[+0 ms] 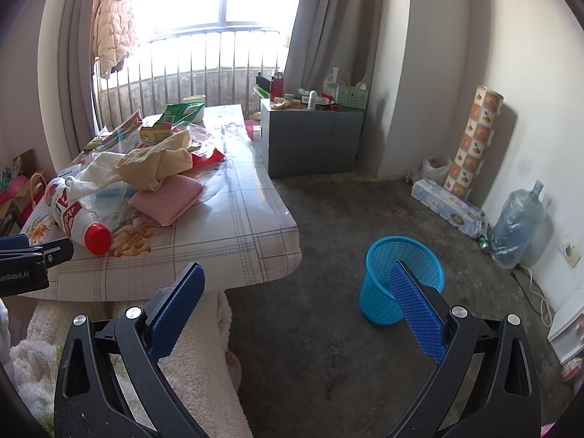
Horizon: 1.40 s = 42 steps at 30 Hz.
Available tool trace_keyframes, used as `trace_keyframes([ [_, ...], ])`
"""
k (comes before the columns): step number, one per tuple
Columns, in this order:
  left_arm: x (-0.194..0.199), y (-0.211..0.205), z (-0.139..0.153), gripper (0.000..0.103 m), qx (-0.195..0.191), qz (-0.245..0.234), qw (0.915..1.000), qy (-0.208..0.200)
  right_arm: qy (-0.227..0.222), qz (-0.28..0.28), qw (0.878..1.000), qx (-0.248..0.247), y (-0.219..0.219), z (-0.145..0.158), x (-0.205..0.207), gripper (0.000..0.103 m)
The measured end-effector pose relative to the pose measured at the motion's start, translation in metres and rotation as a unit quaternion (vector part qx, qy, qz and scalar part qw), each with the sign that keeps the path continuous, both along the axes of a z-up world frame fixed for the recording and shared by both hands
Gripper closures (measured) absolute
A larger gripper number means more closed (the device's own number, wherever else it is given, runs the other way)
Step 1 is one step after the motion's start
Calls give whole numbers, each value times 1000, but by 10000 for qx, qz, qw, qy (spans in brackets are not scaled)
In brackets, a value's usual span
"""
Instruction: Collect trash
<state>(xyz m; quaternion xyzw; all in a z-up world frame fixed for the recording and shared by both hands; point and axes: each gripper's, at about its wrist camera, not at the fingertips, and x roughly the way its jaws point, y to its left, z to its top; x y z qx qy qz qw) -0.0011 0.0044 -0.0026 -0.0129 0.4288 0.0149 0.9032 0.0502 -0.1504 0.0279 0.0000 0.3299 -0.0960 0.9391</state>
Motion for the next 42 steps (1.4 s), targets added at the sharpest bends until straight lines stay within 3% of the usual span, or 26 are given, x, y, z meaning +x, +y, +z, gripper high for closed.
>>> trace_keyframes([
  [42, 1, -1, -2, 6, -26, -10, 10000, 86, 0, 16, 10000, -13, 2, -2, -2, 7],
])
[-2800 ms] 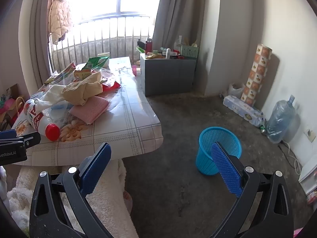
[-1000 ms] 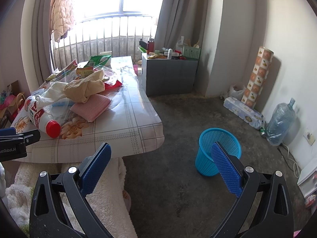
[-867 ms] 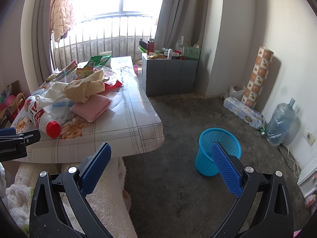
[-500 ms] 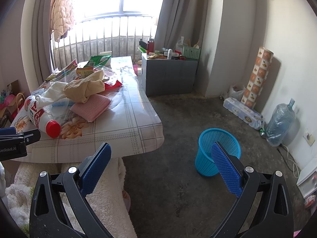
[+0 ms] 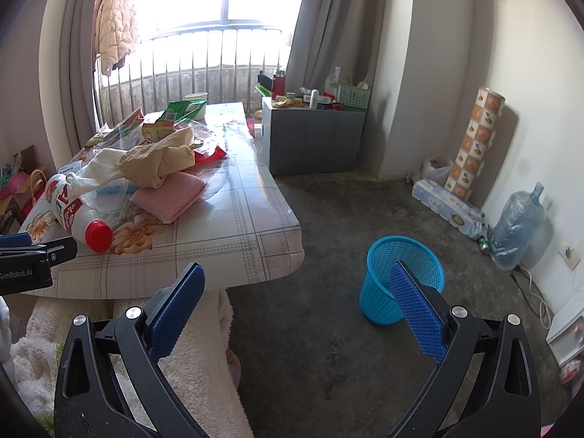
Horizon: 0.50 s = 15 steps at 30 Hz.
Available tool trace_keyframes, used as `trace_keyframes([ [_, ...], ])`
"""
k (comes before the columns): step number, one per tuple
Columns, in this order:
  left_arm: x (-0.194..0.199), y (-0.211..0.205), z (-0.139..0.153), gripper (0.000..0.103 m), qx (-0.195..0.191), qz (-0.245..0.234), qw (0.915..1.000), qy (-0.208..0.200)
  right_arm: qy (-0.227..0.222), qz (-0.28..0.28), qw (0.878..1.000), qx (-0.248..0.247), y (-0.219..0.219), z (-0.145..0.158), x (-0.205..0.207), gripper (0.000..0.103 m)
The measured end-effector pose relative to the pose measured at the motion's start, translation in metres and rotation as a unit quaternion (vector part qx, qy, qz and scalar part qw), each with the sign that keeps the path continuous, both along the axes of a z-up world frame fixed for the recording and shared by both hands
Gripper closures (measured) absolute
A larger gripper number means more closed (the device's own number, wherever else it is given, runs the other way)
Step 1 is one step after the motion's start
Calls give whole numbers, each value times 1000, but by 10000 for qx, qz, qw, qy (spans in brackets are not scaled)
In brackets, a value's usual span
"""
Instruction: Collect trash
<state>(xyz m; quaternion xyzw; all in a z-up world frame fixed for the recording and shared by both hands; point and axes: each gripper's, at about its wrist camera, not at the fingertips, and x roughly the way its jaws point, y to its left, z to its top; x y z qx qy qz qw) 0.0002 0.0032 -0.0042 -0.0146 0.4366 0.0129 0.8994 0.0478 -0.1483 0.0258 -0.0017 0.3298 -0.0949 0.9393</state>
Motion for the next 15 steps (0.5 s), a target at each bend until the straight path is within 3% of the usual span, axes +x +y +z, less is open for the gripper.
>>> trace_keyframes([
  [15, 0, -1, -1, 6, -6, -5, 10000, 29, 9, 14, 10000, -14, 4, -6, 2, 7],
])
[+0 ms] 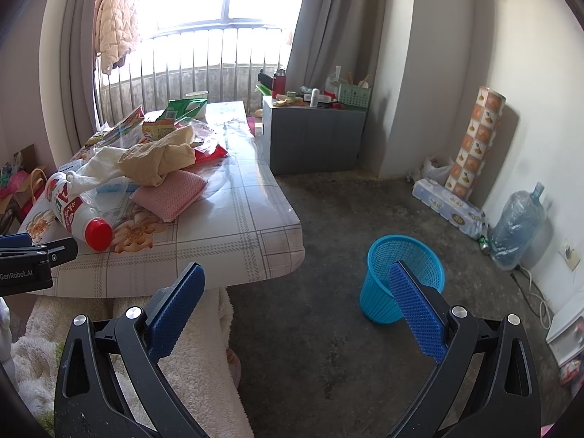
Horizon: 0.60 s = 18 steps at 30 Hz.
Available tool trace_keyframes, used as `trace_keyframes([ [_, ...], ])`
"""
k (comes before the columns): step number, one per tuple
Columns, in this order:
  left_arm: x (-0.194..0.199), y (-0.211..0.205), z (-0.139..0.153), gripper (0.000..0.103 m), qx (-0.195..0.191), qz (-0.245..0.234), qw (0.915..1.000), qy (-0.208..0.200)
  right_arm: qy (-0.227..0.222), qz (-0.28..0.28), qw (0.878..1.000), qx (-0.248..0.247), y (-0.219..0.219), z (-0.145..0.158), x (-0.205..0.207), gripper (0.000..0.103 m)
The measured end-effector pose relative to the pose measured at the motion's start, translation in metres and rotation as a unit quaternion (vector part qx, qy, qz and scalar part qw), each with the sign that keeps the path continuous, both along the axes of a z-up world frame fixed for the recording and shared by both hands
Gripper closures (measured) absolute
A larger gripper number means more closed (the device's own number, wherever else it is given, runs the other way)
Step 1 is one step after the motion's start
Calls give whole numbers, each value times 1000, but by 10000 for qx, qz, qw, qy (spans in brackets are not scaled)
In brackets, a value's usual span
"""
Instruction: Collect trash
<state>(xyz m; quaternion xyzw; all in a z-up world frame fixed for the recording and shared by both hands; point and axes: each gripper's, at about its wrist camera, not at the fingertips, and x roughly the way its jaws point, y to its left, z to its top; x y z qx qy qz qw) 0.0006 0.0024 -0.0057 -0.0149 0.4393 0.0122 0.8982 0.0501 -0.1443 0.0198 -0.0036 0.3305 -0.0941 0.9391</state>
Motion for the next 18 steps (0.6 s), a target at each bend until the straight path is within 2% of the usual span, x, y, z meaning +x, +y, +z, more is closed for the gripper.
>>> trace_keyframes([
  [18, -1, 2, -3, 6, -52, -34, 10000, 28, 10, 1, 10000, 8, 1, 2, -2, 7],
])
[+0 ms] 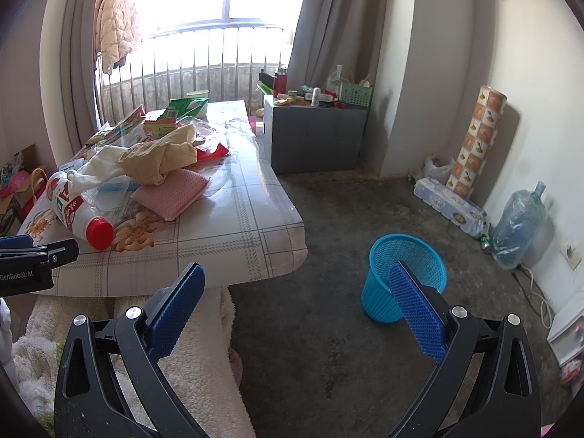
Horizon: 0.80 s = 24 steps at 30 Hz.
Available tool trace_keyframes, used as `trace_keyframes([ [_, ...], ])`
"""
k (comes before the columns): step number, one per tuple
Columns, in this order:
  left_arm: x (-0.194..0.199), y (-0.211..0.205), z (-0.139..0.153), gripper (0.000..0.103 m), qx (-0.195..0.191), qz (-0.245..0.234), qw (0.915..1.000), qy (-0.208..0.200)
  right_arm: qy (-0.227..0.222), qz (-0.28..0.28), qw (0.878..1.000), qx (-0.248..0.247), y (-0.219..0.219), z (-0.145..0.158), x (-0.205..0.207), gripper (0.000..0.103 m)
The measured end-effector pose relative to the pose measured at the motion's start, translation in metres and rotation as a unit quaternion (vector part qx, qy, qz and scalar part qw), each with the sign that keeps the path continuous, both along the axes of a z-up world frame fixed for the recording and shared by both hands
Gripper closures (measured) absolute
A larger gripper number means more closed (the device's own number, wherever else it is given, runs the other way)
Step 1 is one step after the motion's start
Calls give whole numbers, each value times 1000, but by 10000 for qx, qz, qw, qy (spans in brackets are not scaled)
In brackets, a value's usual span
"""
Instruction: Collect trash
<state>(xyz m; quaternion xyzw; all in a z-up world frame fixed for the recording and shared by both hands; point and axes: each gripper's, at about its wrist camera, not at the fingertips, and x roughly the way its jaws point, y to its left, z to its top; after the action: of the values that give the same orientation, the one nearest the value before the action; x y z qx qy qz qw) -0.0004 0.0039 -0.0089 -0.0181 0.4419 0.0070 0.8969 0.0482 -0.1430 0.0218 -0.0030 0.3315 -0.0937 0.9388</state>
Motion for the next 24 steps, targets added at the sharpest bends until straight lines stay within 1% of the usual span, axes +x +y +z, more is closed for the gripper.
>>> trace_keyframes([
  [2, 3, 5, 0, 6, -122, -66, 9999, 13, 7, -1, 10000, 17, 2, -1, 0, 7],
  [4, 6, 15, 2, 6, -273, -153, 9995, -76, 28, 14, 10000, 60, 4, -2, 3, 7],
  [7, 9, 37, 10, 6, -484, -151, 9977, -456, 101, 74, 9998, 173, 8, -5, 13, 7],
  [10, 14, 66, 14, 6, -774, -24, 9929, -901, 186, 195, 9990, 357, 16, -9, 28, 7],
  [12, 19, 86, 15, 6, -1031, 18, 9888, -1078, 204, 320, 9980, 509, 24, -8, 41, 7],
  [15, 29, 107, 17, 6, -1135, 56, 9857, -1243, 158, 578, 9955, 741, 38, -3, 59, 7],
  [17, 36, 118, 17, 6, -1167, 25, 9849, -1280, 96, 819, 9926, 886, 49, 1, 70, 7],
  [19, 43, 129, 14, 6, -1264, 42, 9846, -1209, 36, 1110, 9885, 1031, 62, 6, 80, 7],
  [22, 55, 149, 5, 6, -1536, 215, 9832, -961, 19, 1661, 9775, 1303, 84, 9, 90, 7],
  [24, 61, 162, 0, 6, -1652, 375, 9817, -867, 45, 2018, 9694, 1394, 101, 10, 96, 7],
])
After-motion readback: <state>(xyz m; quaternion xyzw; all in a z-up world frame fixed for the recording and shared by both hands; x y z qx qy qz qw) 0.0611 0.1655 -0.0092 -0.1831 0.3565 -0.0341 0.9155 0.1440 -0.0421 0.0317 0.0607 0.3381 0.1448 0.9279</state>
